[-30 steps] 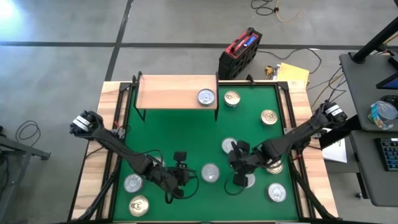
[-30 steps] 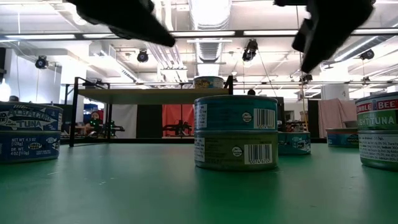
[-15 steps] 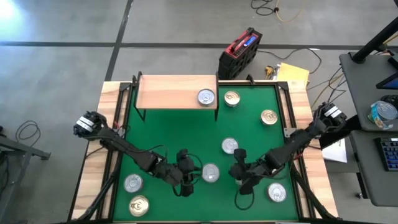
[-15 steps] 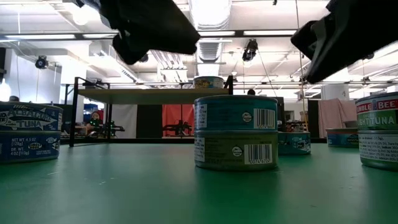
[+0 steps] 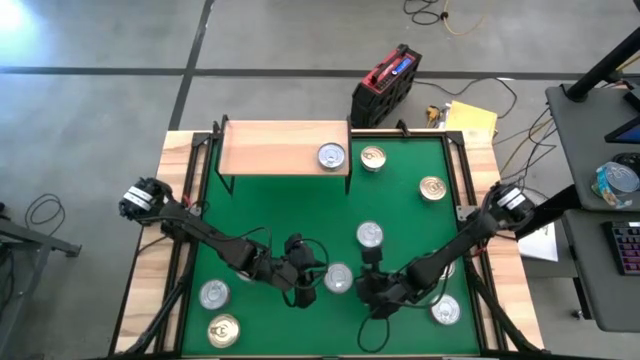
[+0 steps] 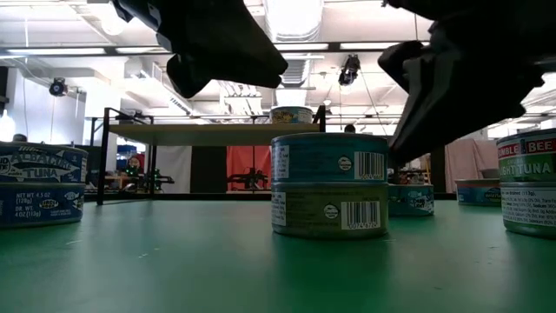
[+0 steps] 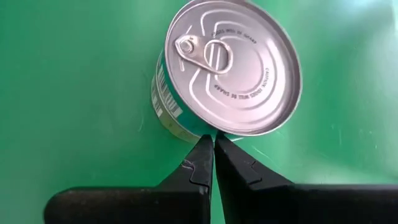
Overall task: Stack canned seafood by type on shelf
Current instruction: Put the center light blue tuna can on the shelf
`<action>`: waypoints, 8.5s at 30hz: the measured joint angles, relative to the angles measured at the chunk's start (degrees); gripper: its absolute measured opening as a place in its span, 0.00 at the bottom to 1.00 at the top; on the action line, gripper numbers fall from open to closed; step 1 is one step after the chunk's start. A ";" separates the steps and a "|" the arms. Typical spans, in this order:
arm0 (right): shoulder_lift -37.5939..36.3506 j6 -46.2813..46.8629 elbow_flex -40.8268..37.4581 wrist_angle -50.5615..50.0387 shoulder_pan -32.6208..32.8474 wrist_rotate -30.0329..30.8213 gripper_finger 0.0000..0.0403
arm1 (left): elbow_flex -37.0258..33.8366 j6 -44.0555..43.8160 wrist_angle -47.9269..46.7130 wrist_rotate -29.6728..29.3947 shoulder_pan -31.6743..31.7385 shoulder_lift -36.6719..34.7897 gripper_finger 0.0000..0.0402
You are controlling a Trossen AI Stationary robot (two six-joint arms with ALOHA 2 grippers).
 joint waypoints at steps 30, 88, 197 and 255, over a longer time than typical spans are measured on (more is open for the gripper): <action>3.65 1.60 2.08 2.32 1.46 6.28 0.02 | -0.87 -10.99 -4.41 -1.20 2.67 -0.04 0.49; 5.90 -0.31 1.40 8.72 0.96 5.55 0.02 | -0.87 -17.62 1.32 7.97 2.73 7.37 0.61; 7.02 3.96 0.94 18.51 2.10 2.22 0.02 | -5.95 -19.57 11.71 7.12 -1.92 7.22 0.58; 7.19 3.26 0.90 17.88 0.49 4.23 0.02 | -5.16 -13.87 21.71 10.74 -2.08 5.58 0.57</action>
